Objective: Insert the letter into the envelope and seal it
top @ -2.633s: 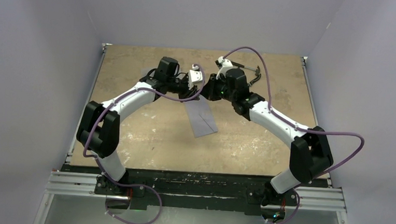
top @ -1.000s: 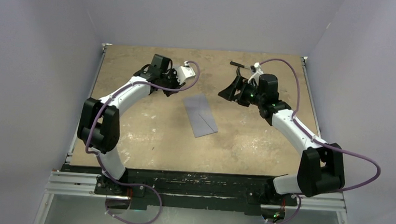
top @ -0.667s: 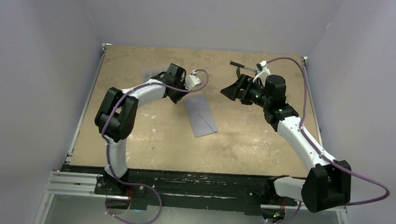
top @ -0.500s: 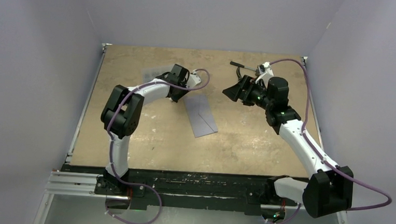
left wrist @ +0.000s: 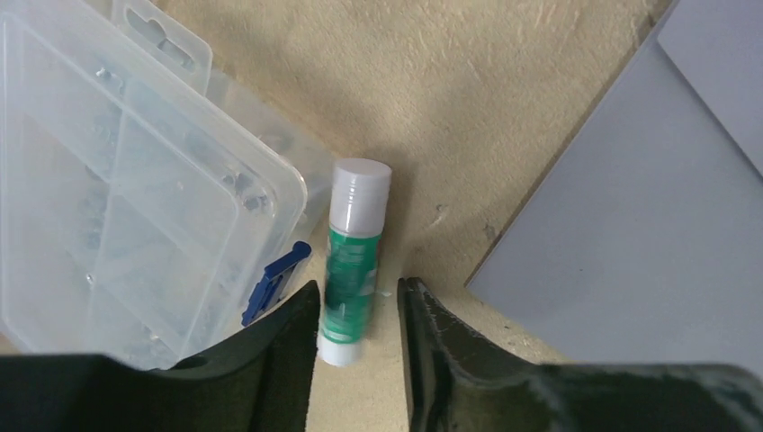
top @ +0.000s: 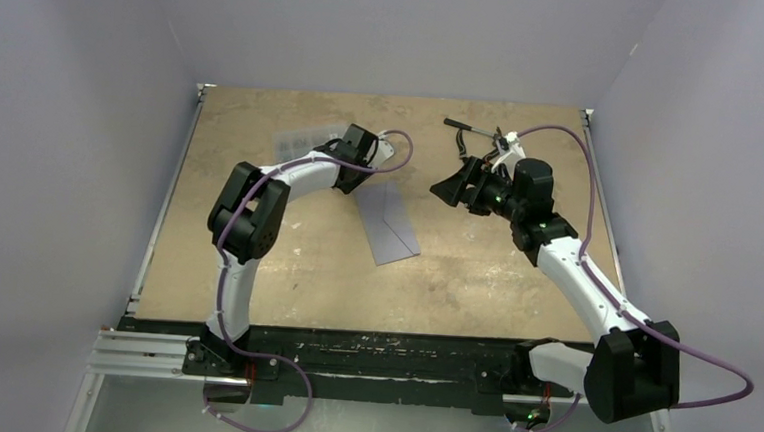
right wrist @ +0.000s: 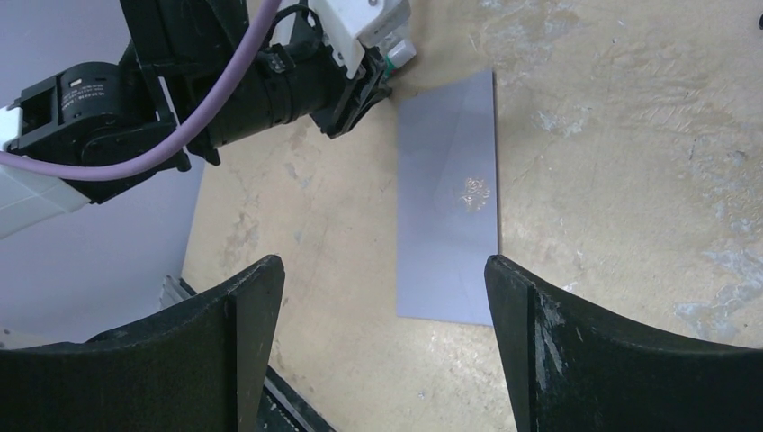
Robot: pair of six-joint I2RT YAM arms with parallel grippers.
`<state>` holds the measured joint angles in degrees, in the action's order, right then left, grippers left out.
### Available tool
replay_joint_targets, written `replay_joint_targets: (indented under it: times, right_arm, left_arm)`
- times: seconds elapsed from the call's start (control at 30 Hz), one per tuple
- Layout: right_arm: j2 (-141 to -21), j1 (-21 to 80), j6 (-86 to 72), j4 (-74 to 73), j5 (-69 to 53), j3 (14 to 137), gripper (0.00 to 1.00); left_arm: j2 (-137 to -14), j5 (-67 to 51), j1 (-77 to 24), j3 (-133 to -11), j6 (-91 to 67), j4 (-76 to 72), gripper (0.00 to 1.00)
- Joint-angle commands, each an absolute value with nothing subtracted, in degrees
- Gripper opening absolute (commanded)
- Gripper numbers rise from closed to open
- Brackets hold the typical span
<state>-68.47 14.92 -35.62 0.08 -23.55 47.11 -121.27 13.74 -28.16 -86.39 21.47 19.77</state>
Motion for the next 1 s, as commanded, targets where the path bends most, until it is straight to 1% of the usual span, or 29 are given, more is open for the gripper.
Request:
replay_joint_targets:
  times: [0.0,0.07,0.3,0.47,0.53,0.67,0.7,0.73,0.8,0.9,0.97]
  right_arm:
    - [-67.59,14.50,-36.81,2.18,-24.43,46.67,0.84]
    - [-67.67,14.50,-37.27,2.33,-24.75,46.89,0.84]
    - [-67.13,14.50,-37.61,1.48,-24.79,47.77,0.83]
    - [-65.91,14.50,-37.60,0.88,-24.43,48.41,0.84]
    - [-65.75,14.50,-37.34,0.13,-22.93,49.42,0.85]
    - [-66.06,14.50,-35.05,-5.62,-17.99,53.26,0.86]
    - [-65.98,14.50,-34.34,-6.83,-16.33,54.36,0.86]
    - [-65.82,14.50,-33.59,-8.13,-14.46,55.27,0.86]
    - [-64.81,14.49,-32.05,-10.55,-9.92,57.53,0.86]
    - [-61.68,14.50,-30.96,-12.74,-1.52,60.13,0.85]
    - [-58.57,14.50,-29.83,-13.23,4.93,61.79,0.83]
  left_arm:
    - [-121.04,11.97,-27.96,-87.61,19.15,20.04,0.39]
    - [-120.15,11.14,-27.95,-87.63,18.79,19.67,0.43]
    - [-116.50,8.67,-27.89,-89.35,16.70,21.26,0.45]
    - [-106.53,10.06,-27.50,-87.11,12.36,17.40,0.56]
    - [-100.06,11.92,-26.97,-84.61,10.18,14.24,0.60]
    - [-90.00,20.20,-26.63,-79.75,5.55,10.01,0.66]
    - [-87.64,21.97,-26.63,-79.08,3.76,10.33,0.79]
    - [-85.45,23.97,-26.63,-78.93,1.60,11.73,0.86]
    - [-81.90,27.96,-26.56,-80.69,-5.46,19.01,0.90]
    - [-76.51,29.34,-26.54,-82.26,-9.73,26.74,0.93]
    - [-72.04,31.42,-26.54,-81.03,-12.33,29.30,0.94]
